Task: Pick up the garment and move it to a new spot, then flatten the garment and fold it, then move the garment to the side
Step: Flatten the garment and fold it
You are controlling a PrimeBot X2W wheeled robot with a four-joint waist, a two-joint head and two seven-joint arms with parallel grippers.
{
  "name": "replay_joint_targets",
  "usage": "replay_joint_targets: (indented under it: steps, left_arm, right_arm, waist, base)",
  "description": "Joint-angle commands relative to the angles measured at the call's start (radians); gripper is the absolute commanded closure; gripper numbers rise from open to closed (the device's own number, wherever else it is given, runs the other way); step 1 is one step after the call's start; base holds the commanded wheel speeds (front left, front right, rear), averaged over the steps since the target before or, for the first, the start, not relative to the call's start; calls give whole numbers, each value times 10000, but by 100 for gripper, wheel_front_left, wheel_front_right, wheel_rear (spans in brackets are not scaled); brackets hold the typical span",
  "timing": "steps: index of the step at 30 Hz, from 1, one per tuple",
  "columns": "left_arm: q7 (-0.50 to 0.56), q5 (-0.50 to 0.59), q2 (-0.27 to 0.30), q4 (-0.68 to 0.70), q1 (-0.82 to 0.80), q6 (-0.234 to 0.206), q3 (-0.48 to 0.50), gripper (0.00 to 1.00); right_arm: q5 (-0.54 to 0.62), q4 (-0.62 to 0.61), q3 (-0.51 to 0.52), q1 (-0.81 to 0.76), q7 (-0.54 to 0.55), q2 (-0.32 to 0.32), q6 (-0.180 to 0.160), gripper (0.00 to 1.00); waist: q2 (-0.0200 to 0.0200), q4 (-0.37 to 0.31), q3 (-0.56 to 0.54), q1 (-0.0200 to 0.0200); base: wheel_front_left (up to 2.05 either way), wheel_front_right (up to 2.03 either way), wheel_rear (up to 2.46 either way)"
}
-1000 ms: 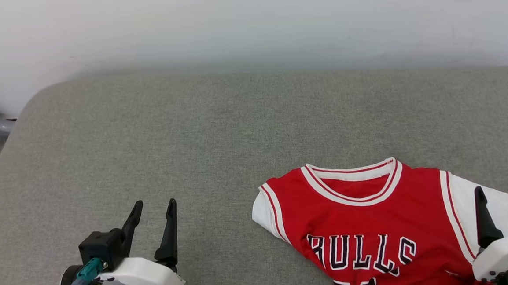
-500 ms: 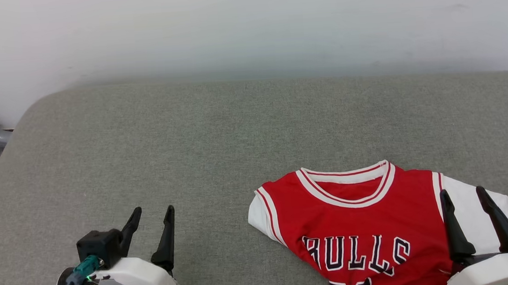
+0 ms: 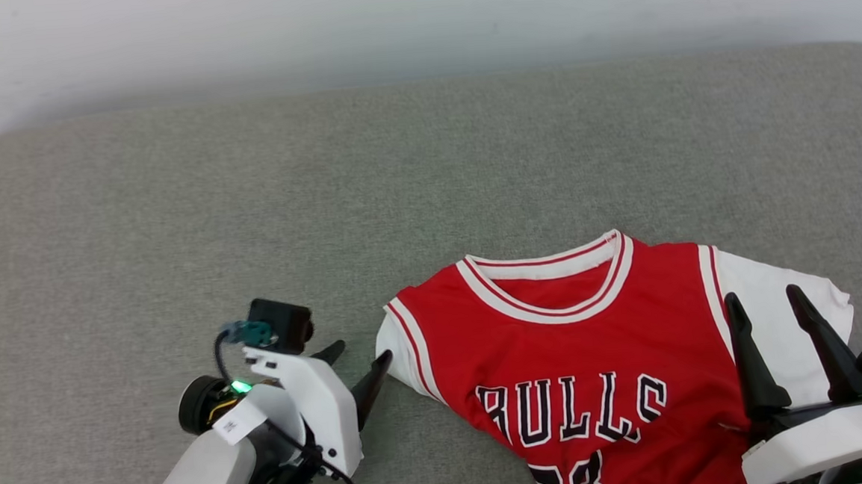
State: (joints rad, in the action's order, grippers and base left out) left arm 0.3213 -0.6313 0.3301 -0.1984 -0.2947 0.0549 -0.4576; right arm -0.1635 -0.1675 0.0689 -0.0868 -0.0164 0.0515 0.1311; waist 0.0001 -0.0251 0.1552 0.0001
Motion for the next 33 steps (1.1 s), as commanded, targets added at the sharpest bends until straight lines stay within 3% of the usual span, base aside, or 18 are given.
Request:
replay_joint_targets:
  steps: [1,12,13,14,22,26,33]
  left_arm:
    - [455,-61,-18,-188,-327,98,-192,0]
    - [2993,-126,34,-1782,-1085,485,-1535,0]
    - [3116,-171,24,-1835,-1041,529,-1644,58]
    - [3096,-159,52,-1821,-1051,551,-1697,100]
    - [1388,549,877,-575,-1388,-14,-894,100]
    - [1204,661,1213,201,-1269,-343,-595,100]
    - [1558,344,1956,1929,-407,-1350,255,100]
  right_arm:
    - [-148,11,-37,191,-56,-20,-7,0]
    - [-600,363,-155,543,-294,-18,-7,0]
    - [-629,419,-145,570,-309,-20,-7,0]
    - [-685,456,-120,598,-355,-20,-7,0]
    - [-903,855,38,513,-447,-22,-7,0]
    - [-973,983,76,470,-406,-18,-7,0]
    - [-913,1151,196,406,-248,-19,-7,0]
  waist:
    - [-1,-251,307,-1]
    - [-1,-589,908,-1]
    - [-1,-609,913,-1]
    - [-1,-624,912,-1]
    - [-1,-394,590,-1]
    - [-1,-228,405,-1]
    - [-1,139,67,-1]
  base:
    - [0,0,0]
    - [0,0,0]
    - [0,0,0]
    - [0,0,0]
    - [0,0,0]
    - [0,0,0]
    - [0,0,0]
